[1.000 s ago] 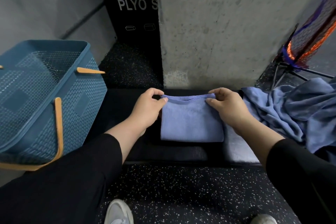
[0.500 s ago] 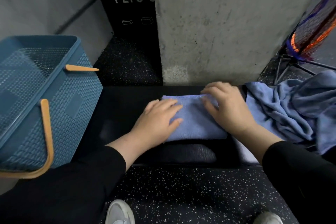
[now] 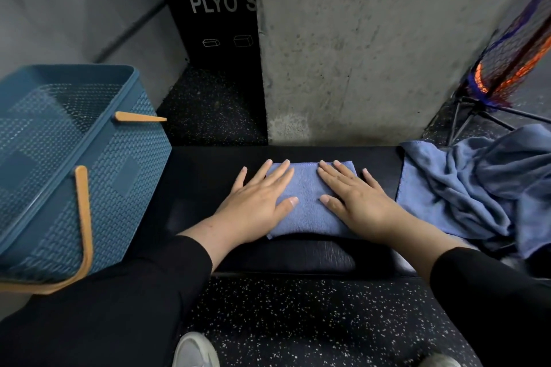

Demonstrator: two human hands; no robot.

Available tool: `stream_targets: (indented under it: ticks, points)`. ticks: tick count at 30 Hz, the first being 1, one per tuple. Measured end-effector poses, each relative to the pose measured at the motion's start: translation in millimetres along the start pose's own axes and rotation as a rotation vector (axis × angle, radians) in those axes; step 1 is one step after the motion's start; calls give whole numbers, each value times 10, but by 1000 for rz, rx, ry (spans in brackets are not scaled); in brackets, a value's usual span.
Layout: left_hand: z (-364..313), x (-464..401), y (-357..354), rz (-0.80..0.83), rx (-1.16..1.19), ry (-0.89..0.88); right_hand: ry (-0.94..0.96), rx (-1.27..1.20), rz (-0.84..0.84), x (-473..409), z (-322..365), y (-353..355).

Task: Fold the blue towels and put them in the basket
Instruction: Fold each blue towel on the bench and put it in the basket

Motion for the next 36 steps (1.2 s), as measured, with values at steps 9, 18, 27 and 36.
stream_targets:
  ticks: [9,18,27,36]
  points:
    - [145,277,-5,-199,-126,-302,236,-33,-139,360,-297,98]
    - [-81,309,27,-220,-194,-261,125,-83,-204,406,-216,94]
    - [7,488,161,-250,266,-44,203,-7,-198,509,-95,216]
    - [24,439,264,-341,686,143,-121,-306,-242,372,13,377]
Point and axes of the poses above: each hand's wrist, its own x-axis away from the middle knuckle, its own y-axis out of the back of the hand, z = x × y, the point moved 2 cm from there along -x, towards the middle knuckle, and after that the axes turned 3 degrees about x, right-handed, at the moved point
